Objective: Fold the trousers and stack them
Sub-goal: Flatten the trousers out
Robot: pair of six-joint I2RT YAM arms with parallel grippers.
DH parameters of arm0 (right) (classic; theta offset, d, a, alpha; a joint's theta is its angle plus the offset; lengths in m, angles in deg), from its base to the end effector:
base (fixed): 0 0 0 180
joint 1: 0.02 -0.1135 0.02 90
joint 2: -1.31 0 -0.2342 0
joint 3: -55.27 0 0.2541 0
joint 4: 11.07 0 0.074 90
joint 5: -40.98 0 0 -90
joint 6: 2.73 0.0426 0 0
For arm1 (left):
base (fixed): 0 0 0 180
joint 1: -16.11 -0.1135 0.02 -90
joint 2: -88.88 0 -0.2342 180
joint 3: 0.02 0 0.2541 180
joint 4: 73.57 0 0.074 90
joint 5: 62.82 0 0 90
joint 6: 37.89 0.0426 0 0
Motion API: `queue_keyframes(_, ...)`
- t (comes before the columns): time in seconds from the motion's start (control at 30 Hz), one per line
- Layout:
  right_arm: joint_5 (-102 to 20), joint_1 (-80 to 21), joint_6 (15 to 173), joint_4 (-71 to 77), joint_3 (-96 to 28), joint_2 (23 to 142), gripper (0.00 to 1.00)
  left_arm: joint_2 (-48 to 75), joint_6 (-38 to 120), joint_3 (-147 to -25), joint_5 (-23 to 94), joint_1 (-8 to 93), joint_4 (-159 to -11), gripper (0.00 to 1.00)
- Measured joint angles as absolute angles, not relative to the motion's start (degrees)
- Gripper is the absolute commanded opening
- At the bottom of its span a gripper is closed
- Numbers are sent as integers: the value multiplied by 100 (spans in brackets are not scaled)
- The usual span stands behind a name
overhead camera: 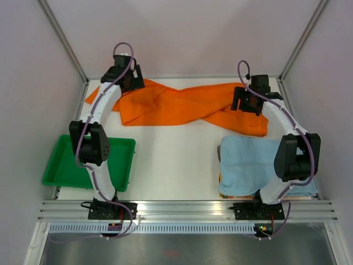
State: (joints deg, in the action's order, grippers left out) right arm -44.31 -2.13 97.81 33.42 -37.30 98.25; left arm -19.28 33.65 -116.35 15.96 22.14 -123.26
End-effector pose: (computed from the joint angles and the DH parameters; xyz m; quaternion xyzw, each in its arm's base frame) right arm 0.3779 0.0174 0.2389 0.0544 0.9340 0.0769 0.3447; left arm 0.4297 -0.0371 0.2954 -0.1381 0.8978 0.0005 0.4182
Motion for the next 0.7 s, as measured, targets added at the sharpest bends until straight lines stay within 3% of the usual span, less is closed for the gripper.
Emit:
queue_keyframes(0.27, -4571, -270, 9908, 3291, -3556, 9834, 82, -3596, 3435, -12361, 931, 3215, -12453, 100)
queue_keyframes(0.37, -4656, -263, 9954, 3265, -3556, 9836, 82, -4103, 3324, -12489, 702, 3252, -12525, 94)
queue_keyframes(0.47, -4783, -244, 9971, 3243, -3556, 9834, 82, -4402, 3175, -12629, 516, 3232, -12606, 73)
queue_keyframes(0.5, -4833, -233, 9974, 3232, -3556, 9834, 82, -4437, 3133, -12645, 472, 3230, -12619, 52)
queue_keyframes(0.57, -4925, -194, 9980, 3213, -3556, 9836, 82, -4446, 3031, -12664, 383, 3223, -12623, 24)
queue_keyframes(0.6, -4958, -159, 9993, 3202, -3556, 9834, 82, -4435, 2991, -12671, 322, 3223, -12612, 2)
queue_keyframes(0.7, -5021, -84, 10013, 3167, -3538, 9834, 82, -4389, 2952, -12669, 160, 3219, -12606, 2)
